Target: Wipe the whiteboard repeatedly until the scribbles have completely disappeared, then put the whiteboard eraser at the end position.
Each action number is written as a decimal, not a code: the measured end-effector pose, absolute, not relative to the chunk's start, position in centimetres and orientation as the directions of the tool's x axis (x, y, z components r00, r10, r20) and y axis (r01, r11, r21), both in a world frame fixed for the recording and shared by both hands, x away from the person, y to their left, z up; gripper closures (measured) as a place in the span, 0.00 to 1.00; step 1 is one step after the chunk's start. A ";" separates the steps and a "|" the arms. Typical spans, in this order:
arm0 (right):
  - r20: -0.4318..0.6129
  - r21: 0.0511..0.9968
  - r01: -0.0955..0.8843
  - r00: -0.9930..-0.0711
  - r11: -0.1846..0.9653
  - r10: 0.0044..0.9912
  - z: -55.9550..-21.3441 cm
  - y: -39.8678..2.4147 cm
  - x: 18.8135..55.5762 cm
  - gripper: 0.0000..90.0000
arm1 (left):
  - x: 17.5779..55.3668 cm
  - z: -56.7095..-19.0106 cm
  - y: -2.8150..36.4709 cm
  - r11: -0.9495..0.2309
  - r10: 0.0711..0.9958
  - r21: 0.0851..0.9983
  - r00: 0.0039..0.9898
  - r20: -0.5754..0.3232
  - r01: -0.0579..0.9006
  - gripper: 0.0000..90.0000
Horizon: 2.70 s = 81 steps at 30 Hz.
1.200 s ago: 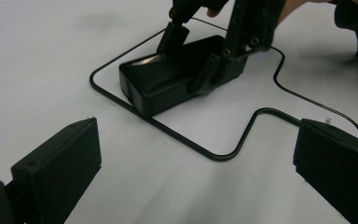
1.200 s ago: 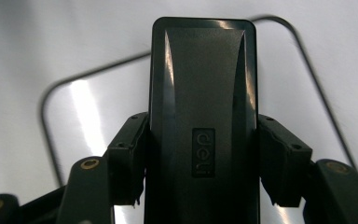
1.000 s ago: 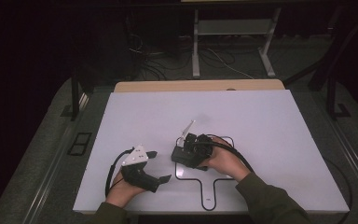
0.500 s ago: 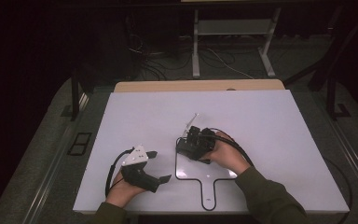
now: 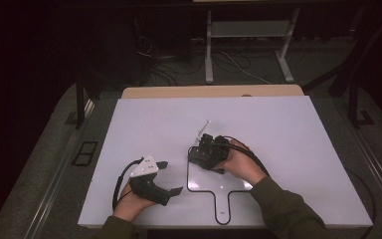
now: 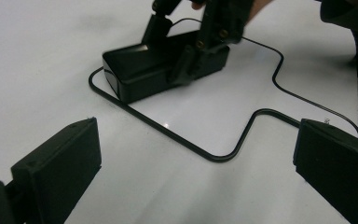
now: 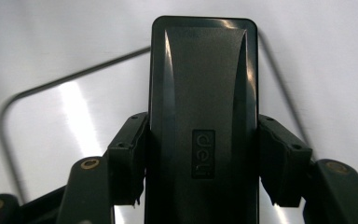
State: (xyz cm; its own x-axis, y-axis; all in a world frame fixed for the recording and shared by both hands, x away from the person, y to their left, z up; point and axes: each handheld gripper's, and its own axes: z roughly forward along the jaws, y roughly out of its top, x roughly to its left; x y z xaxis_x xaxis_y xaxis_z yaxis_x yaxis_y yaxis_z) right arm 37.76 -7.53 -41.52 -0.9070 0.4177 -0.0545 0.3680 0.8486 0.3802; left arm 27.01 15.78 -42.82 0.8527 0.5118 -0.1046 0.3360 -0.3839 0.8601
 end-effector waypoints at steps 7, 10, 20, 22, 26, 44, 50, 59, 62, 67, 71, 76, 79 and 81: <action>-0.042 0.379 0.363 -0.912 0.851 0.408 -41.5 -7.1 37.5 0.43 | 27.0 -42.8 15.7 -0.387 0.510 0.859 0.854 -0.105 0.336 0.00; -0.029 0.382 0.326 -0.931 0.865 0.364 -41.5 -6.3 36.4 0.43 | 27.0 -42.8 15.7 -0.388 0.510 0.858 0.854 -0.104 0.337 0.00; -0.041 0.380 0.378 -0.905 0.845 0.423 -41.5 -6.9 38.8 0.43 | 27.0 -42.8 15.7 -0.390 0.508 0.858 0.856 -0.102 0.334 0.00; -0.040 0.380 0.392 -0.898 0.838 0.438 -41.5 -7.1 39.3 0.43 | 27.0 -42.8 15.7 -0.388 0.508 0.859 0.855 -0.103 0.334 0.00; -0.030 0.392 0.414 -0.887 0.822 0.461 -41.6 -7.8 40.0 0.43 | 27.0 -42.8 15.8 -0.385 0.509 0.860 0.854 -0.105 0.335 0.00; 0.043 0.448 0.426 -0.889 0.786 0.456 -41.1 -9.7 38.9 0.43 | 27.1 -43.0 15.7 -0.393 0.504 0.856 0.857 -0.106 0.336 0.00; 0.057 0.478 0.434 -0.883 0.764 0.466 -40.3 -10.5 39.0 0.43 | 27.3 -43.2 15.7 -0.401 0.498 0.853 0.861 -0.104 0.335 0.00; 0.078 0.495 0.464 -0.866 0.734 0.495 -39.7 -11.5 39.6 0.43 | 27.7 -43.5 15.8 -0.391 0.503 0.853 0.856 -0.117 0.346 0.00; 0.082 0.496 0.470 -0.863 0.731 0.499 -39.6 -11.7 39.7 0.43 | 27.6 -43.5 15.8 -0.389 0.504 0.853 0.855 -0.118 0.347 0.00; 0.083 0.505 0.472 -0.860 0.723 0.504 -39.4 -12.1 39.8 0.43 | 27.6 -43.5 15.8 -0.392 0.503 0.853 0.857 -0.115 0.344 0.00; 0.085 0.518 0.481 -0.852 0.708 0.517 -38.9 -12.5 40.2 0.43 | 27.5 -43.5 15.8 -0.386 0.505 0.856 0.855 -0.117 0.345 0.00; 0.082 0.529 0.488 -0.843 0.694 0.531 -38.1 -13.1 40.9 0.43 | 27.6 -43.4 15.9 -0.391 0.501 0.855 0.858 -0.113 0.341 0.00; 0.081 0.536 0.492 -0.839 0.686 0.538 -37.5 -13.3 41.3 0.43 | 27.5 -43.4 15.9 -0.388 0.504 0.855 0.856 -0.115 0.344 0.00; 0.078 0.541 0.496 -0.834 0.680 0.546 -37.2 -13.4 41.6 0.43 | 27.5 -43.4 15.9 -0.389 0.503 0.855 0.857 -0.114 0.342 0.00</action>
State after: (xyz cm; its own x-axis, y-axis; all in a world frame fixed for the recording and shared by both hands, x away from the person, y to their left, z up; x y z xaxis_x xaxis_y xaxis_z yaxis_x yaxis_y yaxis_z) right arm 41.63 -13.42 -37.15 -0.8339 0.5463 0.0780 0.4958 0.6796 0.5407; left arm 27.46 15.86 -43.39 0.8569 0.5027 -0.1136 0.3418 -0.3893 0.8554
